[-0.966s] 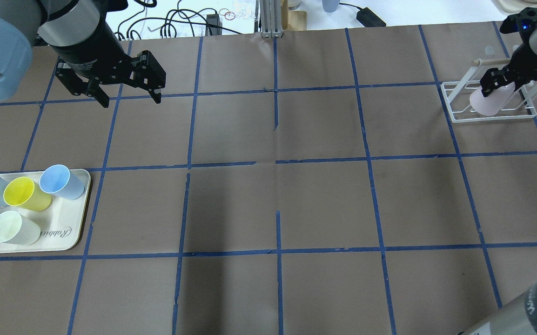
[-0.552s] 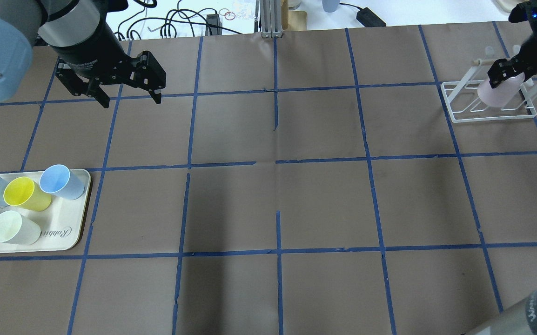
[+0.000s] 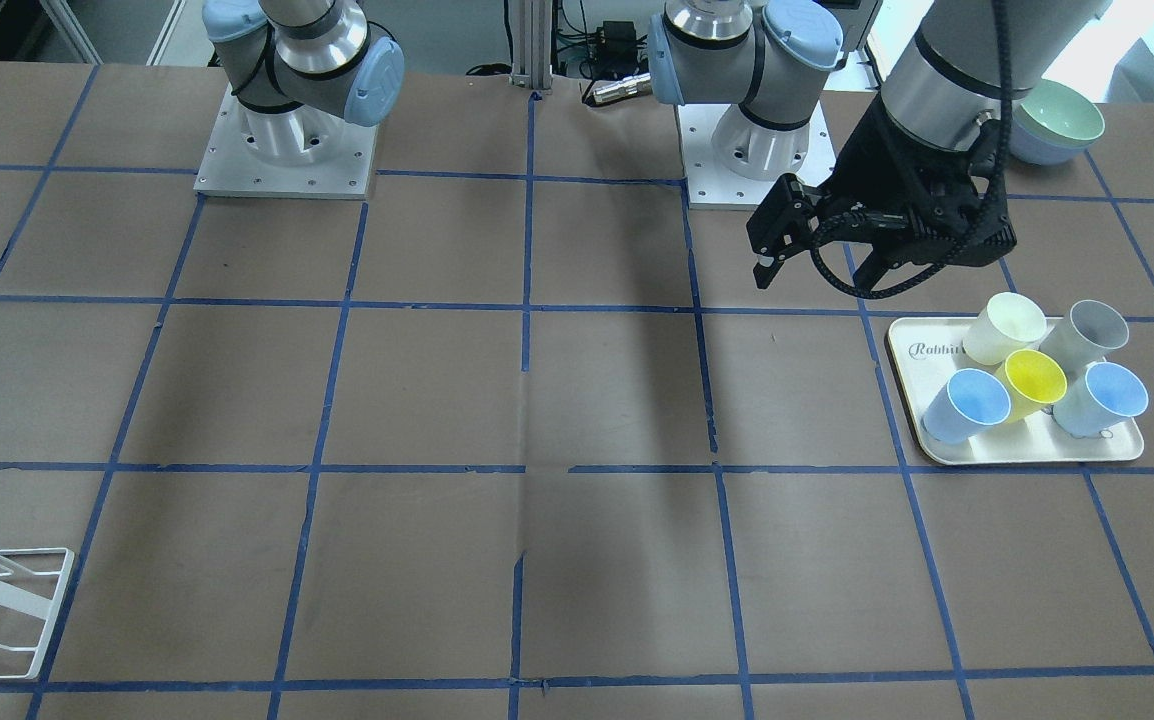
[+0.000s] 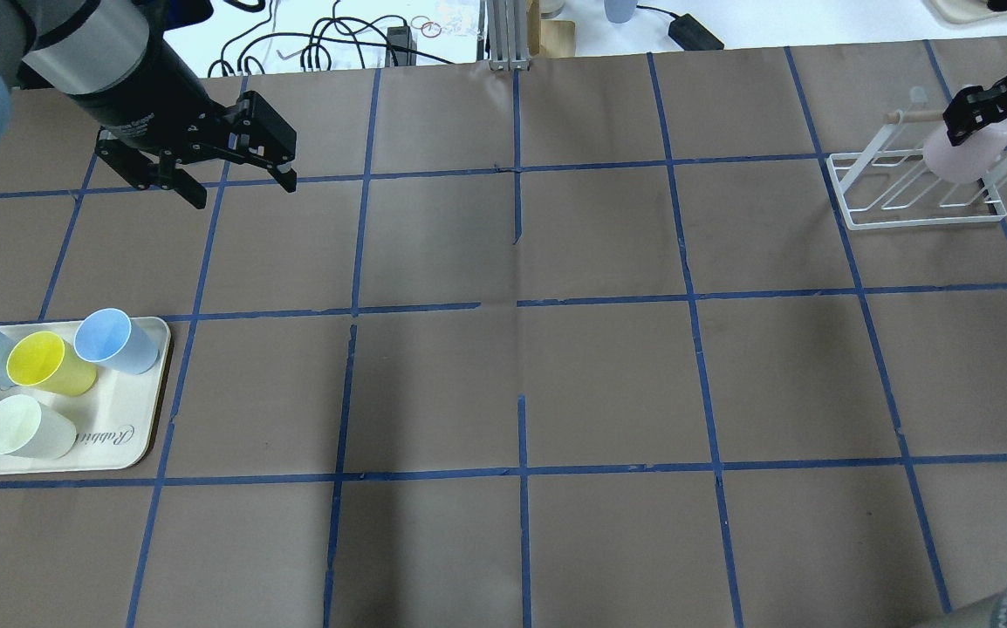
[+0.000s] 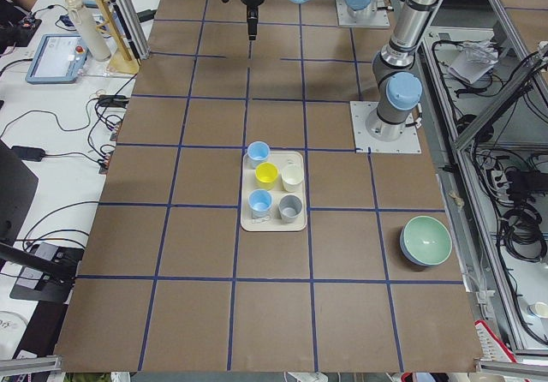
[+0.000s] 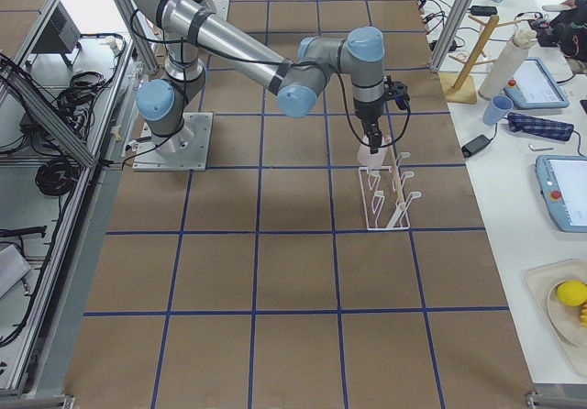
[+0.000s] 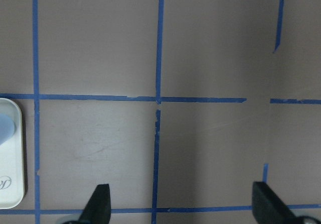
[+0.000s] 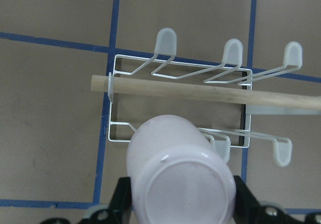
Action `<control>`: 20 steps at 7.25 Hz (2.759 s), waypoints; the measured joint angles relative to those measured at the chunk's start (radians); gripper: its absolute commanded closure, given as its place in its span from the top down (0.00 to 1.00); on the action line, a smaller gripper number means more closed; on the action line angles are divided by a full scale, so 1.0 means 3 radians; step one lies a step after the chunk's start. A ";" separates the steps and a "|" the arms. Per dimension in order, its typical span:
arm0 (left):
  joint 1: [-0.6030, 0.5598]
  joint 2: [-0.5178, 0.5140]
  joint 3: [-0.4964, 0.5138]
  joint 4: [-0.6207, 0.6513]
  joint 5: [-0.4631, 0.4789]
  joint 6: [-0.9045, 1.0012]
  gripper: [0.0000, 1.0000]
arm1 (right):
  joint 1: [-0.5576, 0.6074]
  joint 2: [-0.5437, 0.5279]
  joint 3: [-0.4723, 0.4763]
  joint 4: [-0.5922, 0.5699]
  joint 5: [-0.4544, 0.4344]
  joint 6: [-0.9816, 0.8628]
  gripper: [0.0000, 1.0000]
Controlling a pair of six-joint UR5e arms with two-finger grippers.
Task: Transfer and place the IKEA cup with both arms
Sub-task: 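Lift the pink cup toward the left gripper while the left arm reaches in, then grasp the pink cup's rim with the left gripper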
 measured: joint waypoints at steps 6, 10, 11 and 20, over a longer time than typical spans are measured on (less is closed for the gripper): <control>0.0394 -0.0062 -0.0193 -0.0148 -0.2363 0.0070 1.00 | 0.0493 -0.0525 0.0004 0.0929 0.1280 0.0206 0.00; 0.0221 -0.0110 -0.0199 -0.0111 -0.3563 0.0069 1.00 | 0.0852 -0.0749 0.0031 0.1547 0.3346 0.1427 0.00; 0.0201 -0.0109 -0.0199 -0.0102 -0.3640 0.0069 1.00 | 0.0850 -0.0753 0.0054 0.1756 0.3859 0.1516 0.00; -0.0023 -0.0172 -0.0197 0.0223 -0.3865 -0.0012 1.00 | 0.1103 -0.0661 0.0585 0.2302 0.5364 0.1591 0.00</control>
